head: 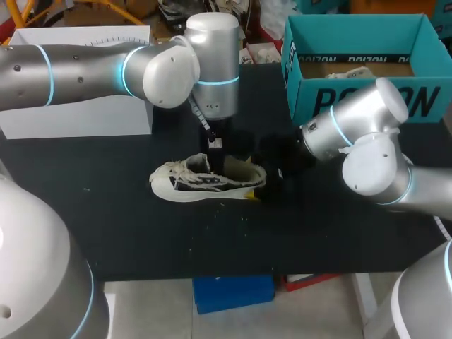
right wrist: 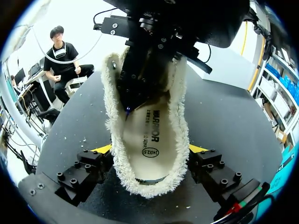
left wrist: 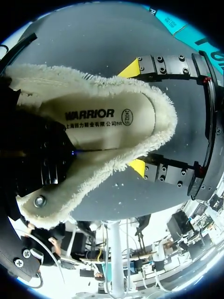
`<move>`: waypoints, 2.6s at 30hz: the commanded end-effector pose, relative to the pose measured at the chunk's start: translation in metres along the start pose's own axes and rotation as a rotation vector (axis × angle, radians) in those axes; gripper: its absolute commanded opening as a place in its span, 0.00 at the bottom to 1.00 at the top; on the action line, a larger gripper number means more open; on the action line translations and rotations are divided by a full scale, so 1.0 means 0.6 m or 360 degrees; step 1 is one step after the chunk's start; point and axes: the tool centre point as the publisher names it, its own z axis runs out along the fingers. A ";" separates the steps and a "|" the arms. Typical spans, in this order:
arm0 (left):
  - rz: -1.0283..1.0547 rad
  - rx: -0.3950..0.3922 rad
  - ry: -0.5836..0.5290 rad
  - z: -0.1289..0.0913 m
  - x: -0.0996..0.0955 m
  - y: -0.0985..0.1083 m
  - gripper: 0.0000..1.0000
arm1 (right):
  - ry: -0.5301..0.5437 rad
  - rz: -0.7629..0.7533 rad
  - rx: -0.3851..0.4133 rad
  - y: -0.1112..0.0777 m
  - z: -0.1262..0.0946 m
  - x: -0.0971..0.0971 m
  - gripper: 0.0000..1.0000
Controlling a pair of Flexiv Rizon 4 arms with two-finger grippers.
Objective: Take the shoe out of the shoebox, open the shoe tongue, remove and reinsert the insole, then place the shoe into the shoebox
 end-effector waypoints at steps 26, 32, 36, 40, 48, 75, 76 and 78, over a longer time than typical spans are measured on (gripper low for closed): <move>-0.0102 -0.0119 -0.0497 -0.007 0.016 0.004 0.42 | -0.0003 0.0003 0.0004 0.000 0.003 -0.001 0.00; -0.0128 -0.0211 -0.0691 -0.002 0.015 0.012 0.46 | -0.0003 0.0003 0.0004 0.000 0.003 -0.001 0.00; -0.0135 -0.0269 -0.0832 0.005 0.011 0.016 0.56 | -0.0003 0.0003 0.0004 0.000 0.003 -0.001 0.00; -0.0127 -0.0283 -0.0847 0.014 -0.005 0.021 0.48 | -0.0003 0.0003 0.0004 0.000 0.003 -0.001 0.00; -0.0229 -0.0256 -0.0907 0.024 -0.034 0.031 0.44 | -0.0003 0.0003 0.0004 0.000 0.003 -0.001 0.00; -0.0320 -0.0159 -0.1384 -0.009 -0.078 0.038 0.43 | -0.0003 0.0003 0.0004 0.000 0.003 -0.001 0.00; -0.0321 -0.0157 -0.1386 -0.011 -0.079 0.037 0.43 | -0.0003 0.0003 0.0004 0.000 0.003 -0.001 0.00; -0.0324 -0.0153 -0.1396 -0.012 -0.082 0.037 0.42 | -0.0003 0.0003 0.0004 0.000 0.003 -0.001 0.00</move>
